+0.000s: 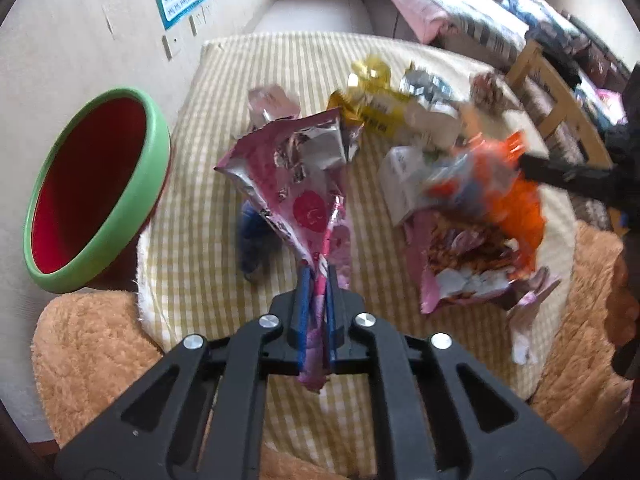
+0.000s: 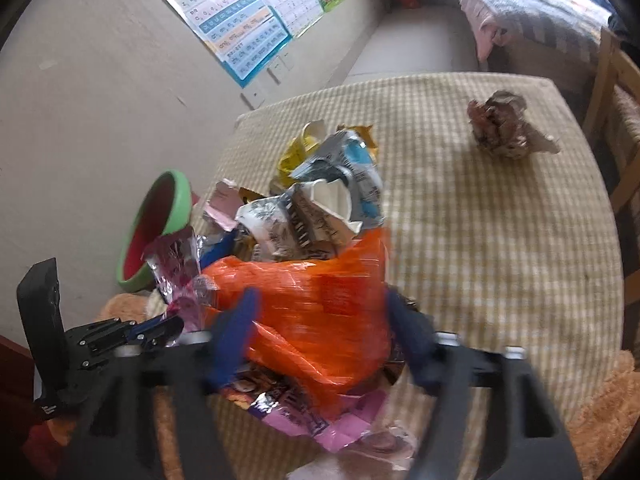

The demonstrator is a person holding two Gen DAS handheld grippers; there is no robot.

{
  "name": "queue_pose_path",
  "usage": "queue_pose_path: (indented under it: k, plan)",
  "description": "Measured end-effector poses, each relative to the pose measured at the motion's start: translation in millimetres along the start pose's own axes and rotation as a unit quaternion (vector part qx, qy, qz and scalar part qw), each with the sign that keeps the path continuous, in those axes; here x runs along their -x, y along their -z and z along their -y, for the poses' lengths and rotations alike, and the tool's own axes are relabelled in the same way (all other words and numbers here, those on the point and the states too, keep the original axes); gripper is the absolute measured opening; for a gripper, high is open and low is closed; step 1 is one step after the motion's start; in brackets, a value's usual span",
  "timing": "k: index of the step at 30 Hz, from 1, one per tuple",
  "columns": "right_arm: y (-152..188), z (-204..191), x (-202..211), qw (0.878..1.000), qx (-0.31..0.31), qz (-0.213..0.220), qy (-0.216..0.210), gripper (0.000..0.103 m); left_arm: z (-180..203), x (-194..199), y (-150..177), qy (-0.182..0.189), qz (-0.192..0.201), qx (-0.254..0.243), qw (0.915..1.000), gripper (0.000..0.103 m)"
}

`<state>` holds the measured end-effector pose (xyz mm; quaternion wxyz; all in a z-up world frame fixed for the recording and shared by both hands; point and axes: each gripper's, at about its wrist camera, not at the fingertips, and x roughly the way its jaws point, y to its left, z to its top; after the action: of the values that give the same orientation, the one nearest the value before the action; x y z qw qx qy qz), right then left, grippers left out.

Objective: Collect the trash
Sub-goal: 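Grasp the pink wrapper with the left tool while the right tool grasps the orange bag, then carry both wrappers over the red bin and open both tools to drop them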

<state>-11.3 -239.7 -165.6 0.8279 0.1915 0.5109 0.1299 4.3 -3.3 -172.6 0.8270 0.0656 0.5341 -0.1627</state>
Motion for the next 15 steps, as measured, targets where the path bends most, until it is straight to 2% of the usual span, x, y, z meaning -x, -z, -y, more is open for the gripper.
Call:
queue_pose_path:
  k: [2,5,10,15]
  plan:
    - [0.9,-0.5,1.4,1.0,-0.007,-0.007,-0.016,0.016,-0.2,9.9,-2.7,0.004,0.015,0.008,0.9998,0.007]
    - [3.5,-6.5,12.6,1.0,-0.001,0.009,-0.015,0.015,-1.9,24.7,-7.5,0.004,0.04,0.015,0.9991,0.007]
    - [-0.3,-23.2,39.8,0.998,0.031,0.05,0.014,0.015,-9.8,46.7,-18.2,-0.007,0.079,0.031,0.9963,0.007]
    - [-12.5,-47.4,60.6,0.992,0.072,0.093,0.051,0.015,-24.5,61.5,-32.5,-0.036,0.113,0.05,0.9918,0.007]
